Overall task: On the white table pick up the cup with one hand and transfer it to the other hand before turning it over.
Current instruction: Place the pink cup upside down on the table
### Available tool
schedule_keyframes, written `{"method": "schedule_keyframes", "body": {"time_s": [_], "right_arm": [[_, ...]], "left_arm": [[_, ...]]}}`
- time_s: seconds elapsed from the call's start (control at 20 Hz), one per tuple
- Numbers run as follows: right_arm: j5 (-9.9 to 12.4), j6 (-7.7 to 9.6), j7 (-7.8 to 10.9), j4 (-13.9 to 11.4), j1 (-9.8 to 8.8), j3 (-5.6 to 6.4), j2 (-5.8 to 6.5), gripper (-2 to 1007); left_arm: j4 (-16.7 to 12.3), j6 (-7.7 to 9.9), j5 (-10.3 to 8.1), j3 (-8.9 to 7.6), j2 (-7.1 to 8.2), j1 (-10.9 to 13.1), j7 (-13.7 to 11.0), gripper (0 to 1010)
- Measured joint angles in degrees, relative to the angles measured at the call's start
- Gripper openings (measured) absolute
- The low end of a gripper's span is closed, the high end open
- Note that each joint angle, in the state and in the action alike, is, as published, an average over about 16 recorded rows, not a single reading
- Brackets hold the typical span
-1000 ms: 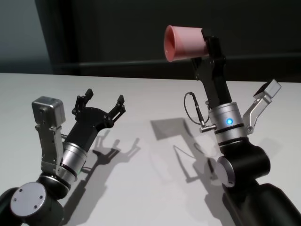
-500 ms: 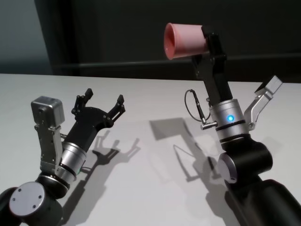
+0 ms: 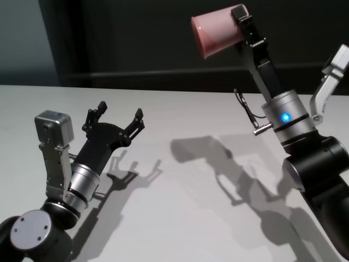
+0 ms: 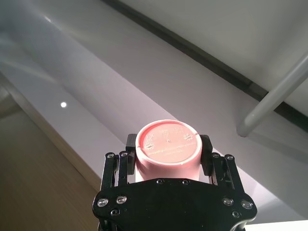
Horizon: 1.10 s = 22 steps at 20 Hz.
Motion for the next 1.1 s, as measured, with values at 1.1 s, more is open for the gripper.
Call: {"method": "schedule_keyframes", "body": {"time_s": [1.1], "right_arm": [[-25.40,2.44,-12.03,-8.00,4.35,-10.95,16.89,743]], "left_arm": [[0.09,-0.15,-0.14,0.07,0.07,-0.11,-0.11,1001]]}}
